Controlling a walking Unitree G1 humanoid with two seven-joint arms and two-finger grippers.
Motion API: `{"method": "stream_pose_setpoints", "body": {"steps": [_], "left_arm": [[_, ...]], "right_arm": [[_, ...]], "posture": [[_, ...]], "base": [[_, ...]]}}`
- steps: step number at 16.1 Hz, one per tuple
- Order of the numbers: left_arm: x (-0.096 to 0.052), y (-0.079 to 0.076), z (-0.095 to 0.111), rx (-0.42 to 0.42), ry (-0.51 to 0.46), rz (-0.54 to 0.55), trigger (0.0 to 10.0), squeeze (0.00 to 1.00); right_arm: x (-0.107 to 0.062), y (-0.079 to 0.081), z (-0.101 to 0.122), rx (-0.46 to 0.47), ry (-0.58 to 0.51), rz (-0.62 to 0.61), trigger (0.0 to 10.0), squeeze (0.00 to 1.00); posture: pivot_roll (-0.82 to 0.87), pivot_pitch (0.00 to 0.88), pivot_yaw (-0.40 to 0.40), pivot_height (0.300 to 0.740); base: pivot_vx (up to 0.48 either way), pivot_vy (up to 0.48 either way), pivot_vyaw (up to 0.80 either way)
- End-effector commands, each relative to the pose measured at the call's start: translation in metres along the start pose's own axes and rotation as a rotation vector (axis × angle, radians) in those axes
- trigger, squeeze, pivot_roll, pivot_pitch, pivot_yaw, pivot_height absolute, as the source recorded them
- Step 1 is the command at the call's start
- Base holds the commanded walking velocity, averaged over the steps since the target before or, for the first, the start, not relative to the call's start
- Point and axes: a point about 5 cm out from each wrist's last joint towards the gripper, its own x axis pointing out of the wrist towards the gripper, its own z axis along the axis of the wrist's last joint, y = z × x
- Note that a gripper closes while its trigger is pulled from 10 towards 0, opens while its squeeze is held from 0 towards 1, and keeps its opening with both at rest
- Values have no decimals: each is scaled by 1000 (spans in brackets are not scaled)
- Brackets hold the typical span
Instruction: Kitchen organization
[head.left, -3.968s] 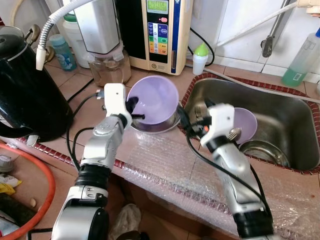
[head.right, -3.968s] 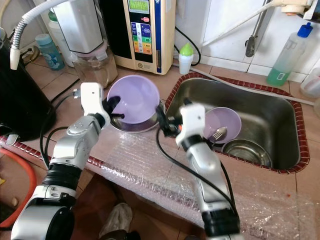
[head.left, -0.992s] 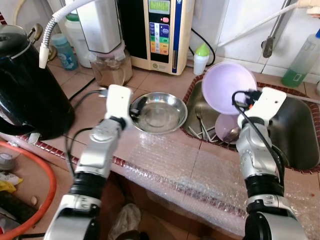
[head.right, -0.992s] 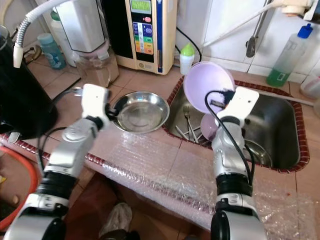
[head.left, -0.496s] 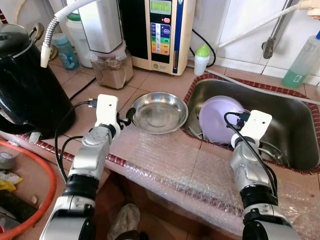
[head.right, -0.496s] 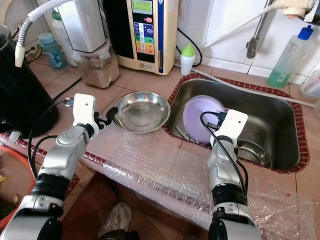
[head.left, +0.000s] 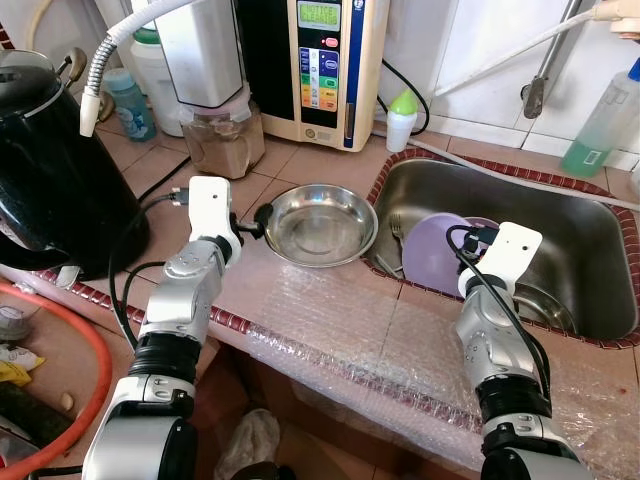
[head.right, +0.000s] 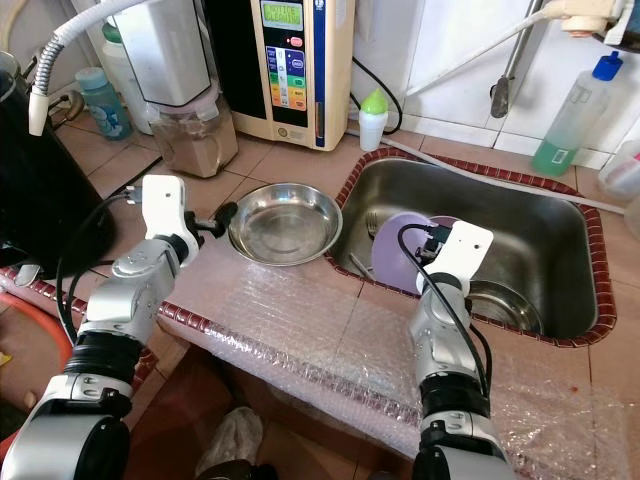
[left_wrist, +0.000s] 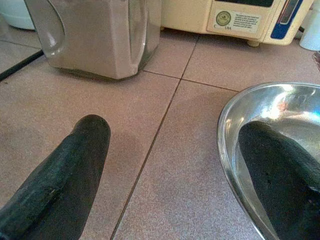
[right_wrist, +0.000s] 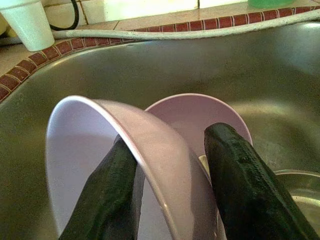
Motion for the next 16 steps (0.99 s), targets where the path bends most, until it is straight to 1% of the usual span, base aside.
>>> {"method": "stream_pose_setpoints", "body": {"steps": [1, 3, 4, 5, 6, 7, 8, 9, 10, 11, 12, 13, 14, 15, 16], "left_arm": [[1, 2, 7, 20, -18, 16, 10000, 1000], [2, 4, 9, 25, -20, 30, 10000, 1000], [3, 0, 5, -21, 3, 16, 10000, 1000], [4, -4, 3, -37, 16, -2, 10000, 725], [5, -10, 3, -40, 24, -20, 10000, 0], [6, -18, 1, -44, 41, -55, 10000, 0], [6, -21, -1, -42, 52, -67, 10000, 0], [7, -30, -8, -24, 94, -99, 10000, 0], [7, -33, -12, -16, 120, -115, 10000, 0], [7, -34, -14, -15, 128, -120, 10000, 0], [7, -36, -17, -10, 149, -127, 10000, 0], [7, -36, -20, -10, 165, -133, 10000, 0], [8, -35, -22, -10, 179, -136, 6118, 0], [8, -33, -23, -12, 183, -131, 0, 0], [8, -32, -23, -18, 185, -128, 0, 0]], "right_arm": [[-7, -5, -23, 2, 96, -18, 10000, 1000], [-7, -2, -22, 26, 98, 15, 10000, 1000], [-7, 4, -20, 14, 91, 61, 10000, 1000], [-8, 8, -20, 22, 93, 96, 10000, 1000], [-8, 11, -18, 35, 88, 111, 10000, 1000], [-7, 12, -17, 34, 90, 114, 10000, 1000], [-7, 13, -17, 36, 92, 118, 10000, 1000], [-7, 17, -17, 39, 100, 162, 10000, 1000], [-8, 22, -19, 68, 143, 219, 10000, 549], [-9, 25, -21, 89, 171, 245, 10000, 549], [-8, 24, -29, 122, 266, 257, 10000, 0], [-7, 17, -34, 108, 319, 232, 10000, 0], [-4, 13, -32, 35, 325, 256, 10000, 0], [-1, 11, -25, -29, 276, 276, 10000, 0], [1, 8, -19, -68, 239, 259, 10000, 0]], "posture": [[-112, 0, 86, 740], [-110, 0, 85, 740], [-111, 0, 84, 740], [-111, 0, 83, 740], [-111, 0, 83, 740], [-113, 0, 83, 740], [-113, 0, 83, 740], [-120, 0, 87, 740], [-129, 0, 93, 740], [-129, 0, 93, 740], [-136, 0, 97, 740], [-136, 0, 96, 740], [-138, 0, 95, 740], [-138, 0, 93, 740], [-137, 0, 91, 740]], "base": [[0, 0, 0], [0, 0, 0], [0, 0, 0], [0, 0, 0], [0, 0, 0], [0, 0, 0], [0, 0, 0], [0, 0, 0], [0, 0, 0], [0, 0, 0], [0, 0, 0], [0, 0, 0], [0, 0, 0], [0, 0, 0], [0, 0, 0]]}}
